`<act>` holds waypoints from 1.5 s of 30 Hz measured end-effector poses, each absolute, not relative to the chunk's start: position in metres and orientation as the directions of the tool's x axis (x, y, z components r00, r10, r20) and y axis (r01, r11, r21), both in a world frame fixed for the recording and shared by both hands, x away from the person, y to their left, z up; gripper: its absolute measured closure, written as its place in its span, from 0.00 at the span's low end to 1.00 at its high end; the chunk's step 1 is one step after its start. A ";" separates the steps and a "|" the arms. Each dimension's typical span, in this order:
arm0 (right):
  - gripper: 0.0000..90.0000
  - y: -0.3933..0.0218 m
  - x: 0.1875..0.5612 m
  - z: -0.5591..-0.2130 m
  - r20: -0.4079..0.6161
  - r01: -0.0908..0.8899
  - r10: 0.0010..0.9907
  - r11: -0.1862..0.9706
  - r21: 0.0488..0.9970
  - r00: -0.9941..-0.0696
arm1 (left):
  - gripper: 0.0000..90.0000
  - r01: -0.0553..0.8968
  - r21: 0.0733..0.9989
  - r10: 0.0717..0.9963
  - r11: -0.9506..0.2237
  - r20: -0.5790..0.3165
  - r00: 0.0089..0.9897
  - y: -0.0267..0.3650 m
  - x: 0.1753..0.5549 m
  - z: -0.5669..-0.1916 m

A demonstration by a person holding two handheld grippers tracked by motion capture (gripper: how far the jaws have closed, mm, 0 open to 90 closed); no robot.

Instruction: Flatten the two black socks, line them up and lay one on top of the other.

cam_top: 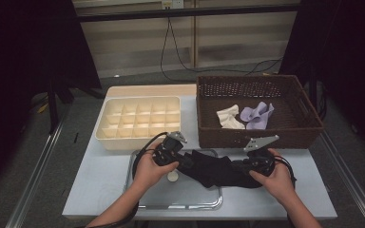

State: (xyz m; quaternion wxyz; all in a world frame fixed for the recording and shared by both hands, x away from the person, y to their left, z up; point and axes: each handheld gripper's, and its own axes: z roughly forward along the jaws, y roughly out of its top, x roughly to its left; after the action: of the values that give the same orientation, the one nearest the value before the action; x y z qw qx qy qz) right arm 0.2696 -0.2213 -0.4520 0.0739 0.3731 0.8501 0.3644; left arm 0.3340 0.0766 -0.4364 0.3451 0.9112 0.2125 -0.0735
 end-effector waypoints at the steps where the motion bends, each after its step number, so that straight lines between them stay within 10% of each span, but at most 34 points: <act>1: 0.84 -0.221 0.270 -0.452 0.148 0.590 0.700 0.448 0.672 -0.699 | 0.95 0.441 0.595 0.350 -0.672 -0.270 0.897 0.075 0.333 -0.437; 13: 0.64 -0.207 0.302 -0.465 0.184 0.650 0.729 0.428 0.629 -0.659 | 0.95 0.435 0.577 0.337 -0.691 -0.276 0.900 0.073 0.335 -0.443; 21: 0.99 -0.207 0.307 -0.470 0.237 0.664 0.710 0.411 0.624 -0.663 | 0.95 0.441 0.584 0.345 -0.682 -0.275 0.898 0.072 0.335 -0.443; 45: 0.99 -0.214 0.286 -0.422 0.209 0.587 0.690 0.373 0.718 -0.693 | 0.77 0.414 0.613 0.289 -0.673 -0.297 0.910 0.057 0.331 -0.448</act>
State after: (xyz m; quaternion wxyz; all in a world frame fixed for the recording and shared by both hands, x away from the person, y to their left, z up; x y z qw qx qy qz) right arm 0.2858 -0.2139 -0.4218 0.0631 0.3864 0.8261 0.4052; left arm 0.3306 0.0565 -0.4483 0.3555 0.9103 0.1929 -0.0877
